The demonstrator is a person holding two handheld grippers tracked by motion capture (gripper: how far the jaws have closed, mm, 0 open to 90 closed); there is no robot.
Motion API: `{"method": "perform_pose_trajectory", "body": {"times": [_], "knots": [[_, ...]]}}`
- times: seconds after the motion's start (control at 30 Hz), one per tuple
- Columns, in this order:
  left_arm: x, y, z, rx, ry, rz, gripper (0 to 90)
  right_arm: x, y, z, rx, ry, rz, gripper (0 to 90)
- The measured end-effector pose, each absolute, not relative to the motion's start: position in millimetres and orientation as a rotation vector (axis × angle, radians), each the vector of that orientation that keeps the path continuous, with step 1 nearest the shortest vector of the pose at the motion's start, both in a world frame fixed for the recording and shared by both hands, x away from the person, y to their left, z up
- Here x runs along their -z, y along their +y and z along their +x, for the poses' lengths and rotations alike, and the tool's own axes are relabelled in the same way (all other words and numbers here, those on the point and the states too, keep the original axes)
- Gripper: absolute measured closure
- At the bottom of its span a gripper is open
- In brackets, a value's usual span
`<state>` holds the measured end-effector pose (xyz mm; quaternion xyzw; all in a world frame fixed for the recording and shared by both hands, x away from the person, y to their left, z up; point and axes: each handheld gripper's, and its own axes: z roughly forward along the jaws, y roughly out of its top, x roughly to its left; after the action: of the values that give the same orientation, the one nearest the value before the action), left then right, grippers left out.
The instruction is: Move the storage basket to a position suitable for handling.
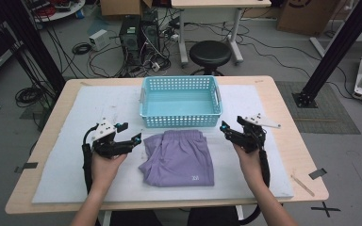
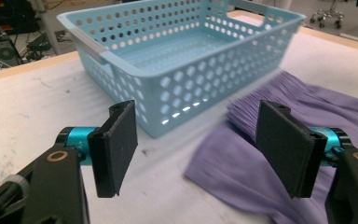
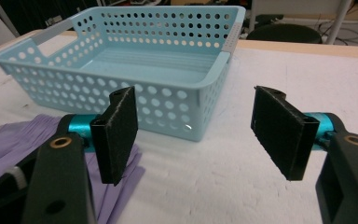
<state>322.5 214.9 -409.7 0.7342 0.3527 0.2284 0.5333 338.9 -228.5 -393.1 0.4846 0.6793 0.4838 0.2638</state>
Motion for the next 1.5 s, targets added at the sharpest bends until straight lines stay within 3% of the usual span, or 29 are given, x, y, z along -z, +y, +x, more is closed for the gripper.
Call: {"method": "perform_pose_trajectory", "body": {"times": [0.53, 1.5], "knots": [[418, 218, 273, -0.474, 0.788, 1.776, 29.3, 400, -228, 293, -1.286, 1.877, 1.207, 31.0], [429, 214, 281, -0.418, 0.814, 1.814, 29.0, 407, -245, 288, -1.272, 1.827, 1.249, 30.1]]}}
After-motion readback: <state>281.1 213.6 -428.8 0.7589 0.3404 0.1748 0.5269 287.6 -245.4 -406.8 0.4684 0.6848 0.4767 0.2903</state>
